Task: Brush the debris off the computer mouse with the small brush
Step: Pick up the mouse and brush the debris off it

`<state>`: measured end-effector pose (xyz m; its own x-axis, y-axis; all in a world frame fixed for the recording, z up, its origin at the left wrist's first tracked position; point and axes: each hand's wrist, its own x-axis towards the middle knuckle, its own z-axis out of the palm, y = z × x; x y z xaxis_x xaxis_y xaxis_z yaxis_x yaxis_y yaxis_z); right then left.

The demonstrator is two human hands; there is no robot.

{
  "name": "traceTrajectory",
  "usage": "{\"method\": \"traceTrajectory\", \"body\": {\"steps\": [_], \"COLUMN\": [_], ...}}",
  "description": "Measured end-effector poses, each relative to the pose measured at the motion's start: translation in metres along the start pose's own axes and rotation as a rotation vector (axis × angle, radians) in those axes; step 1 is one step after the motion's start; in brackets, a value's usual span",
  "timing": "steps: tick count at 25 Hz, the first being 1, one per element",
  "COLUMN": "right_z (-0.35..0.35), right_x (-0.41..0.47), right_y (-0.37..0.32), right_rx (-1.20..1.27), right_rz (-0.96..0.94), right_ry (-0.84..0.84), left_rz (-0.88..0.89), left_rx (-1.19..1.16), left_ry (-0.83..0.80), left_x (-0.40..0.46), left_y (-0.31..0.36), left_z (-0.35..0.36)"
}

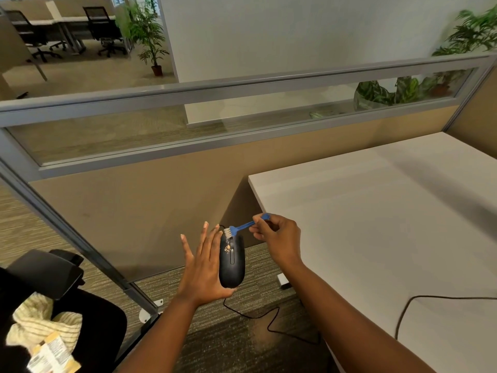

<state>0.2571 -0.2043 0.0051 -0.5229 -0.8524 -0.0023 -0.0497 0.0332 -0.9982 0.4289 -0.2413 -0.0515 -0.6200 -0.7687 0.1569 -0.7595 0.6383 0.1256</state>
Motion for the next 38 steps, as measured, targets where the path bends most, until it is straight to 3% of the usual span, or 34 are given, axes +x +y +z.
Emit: {"method": "traceTrajectory", "body": {"steps": [4,7,15,18,21,25,30,34,38], "right_z": [-0.007,-0.006,-0.011,-0.017,-0.021,-0.019,-0.01,-0.012,-0.021], "right_x": [0.001,-0.002,-0.014,-0.016,-0.014,-0.01,-0.013,-0.019,-0.017], "right_y": [0.002,0.0,0.002,0.004,0.003,0.003,0.004,0.007,0.007], "right_rx": [-0.051,0.032,-0.401,-0.473,-0.461,-0.312,-0.407,-0.438,-0.434], "right_rz": [-0.07,-0.093,-0.508,-0.589,-0.592,-0.528,-0.588,-0.584,-0.564], "right_ry": [0.075,0.018,-0.493,-0.598,-0.56,-0.327,-0.439,-0.527,-0.467], "left_rz": [-0.008,-0.022,-0.124,-0.167,-0.18,-0.161,-0.128,-0.207,-0.226], "left_rx": [0.008,0.016,0.066,0.08,0.083,0.046,0.051,0.04,0.081], "left_ry": [-0.011,-0.015,-0.021,-0.032,-0.047,-0.039,-0.036,-0.007,-0.039], "left_x": [-0.001,0.0,0.004,0.007,0.007,0.005,0.002,0.003,0.002], "left_y": [0.001,0.001,-0.004,-0.01,-0.011,-0.009,-0.003,-0.01,-0.016], "left_z": [0.0,0.001,0.002,0.001,0.001,0.002,0.003,0.001,-0.002]}}
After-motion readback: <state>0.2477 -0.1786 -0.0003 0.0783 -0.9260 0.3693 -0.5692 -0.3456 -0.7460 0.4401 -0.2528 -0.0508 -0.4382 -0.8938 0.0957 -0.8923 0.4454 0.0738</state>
